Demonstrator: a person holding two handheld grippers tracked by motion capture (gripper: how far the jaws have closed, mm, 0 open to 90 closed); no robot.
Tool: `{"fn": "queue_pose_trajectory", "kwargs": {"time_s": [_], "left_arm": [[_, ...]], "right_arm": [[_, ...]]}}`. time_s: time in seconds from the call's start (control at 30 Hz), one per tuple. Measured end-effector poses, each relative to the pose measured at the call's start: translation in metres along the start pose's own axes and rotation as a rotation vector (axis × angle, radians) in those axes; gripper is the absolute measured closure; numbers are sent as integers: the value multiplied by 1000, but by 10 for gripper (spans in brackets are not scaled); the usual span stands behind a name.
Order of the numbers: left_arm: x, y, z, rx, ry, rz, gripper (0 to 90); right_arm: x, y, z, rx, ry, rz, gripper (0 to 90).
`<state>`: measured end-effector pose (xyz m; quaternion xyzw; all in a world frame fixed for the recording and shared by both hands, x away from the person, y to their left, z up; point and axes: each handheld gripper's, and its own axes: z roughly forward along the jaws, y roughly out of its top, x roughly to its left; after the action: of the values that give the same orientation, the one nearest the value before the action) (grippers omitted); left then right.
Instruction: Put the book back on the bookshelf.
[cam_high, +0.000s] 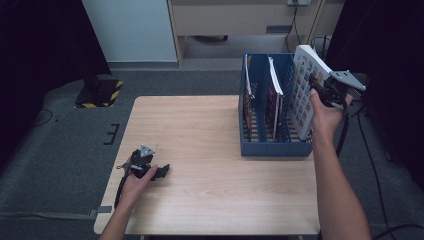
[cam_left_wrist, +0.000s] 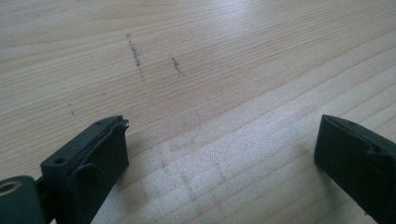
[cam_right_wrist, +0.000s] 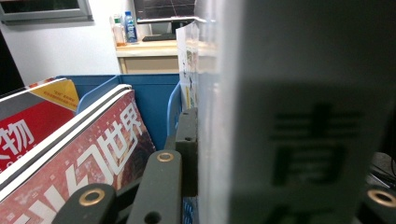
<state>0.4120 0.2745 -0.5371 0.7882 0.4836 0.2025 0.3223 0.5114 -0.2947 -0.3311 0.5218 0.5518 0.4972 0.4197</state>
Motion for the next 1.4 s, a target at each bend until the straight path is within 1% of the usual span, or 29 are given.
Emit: {"fn": "queue_pose_trajectory", "kwargs": {"time_s": [0.2,0.33,0.47,0.63,0.97,1.13,1.2,1.27,1.4], "left_arm": [[0,0,0,0,0,0,18],[0,0,0,1,0,0,18],[0,0,0,1,0,1,18],[0,0,0,1,0,2,19],[0,0,0,0,-2,2,19],[0,0,0,0,-2,2,19],[-1,0,0,-1,-3,4,20],[-1,0,0,-1,-3,4,20],[-1,0,0,0,-4,3,20]], "right_arm": [[0,-5,-1,0,0,4,738],[-1,-13,0,10,2,0,738],[-1,-23,2,21,0,7,738],[-1,-29,4,32,0,10,738],[0,-32,8,33,-4,8,738],[0,-33,8,36,1,8,738],[0,-33,7,35,9,17,737],[0,-33,7,33,6,21,737],[0,-34,8,32,8,15,738]]}}
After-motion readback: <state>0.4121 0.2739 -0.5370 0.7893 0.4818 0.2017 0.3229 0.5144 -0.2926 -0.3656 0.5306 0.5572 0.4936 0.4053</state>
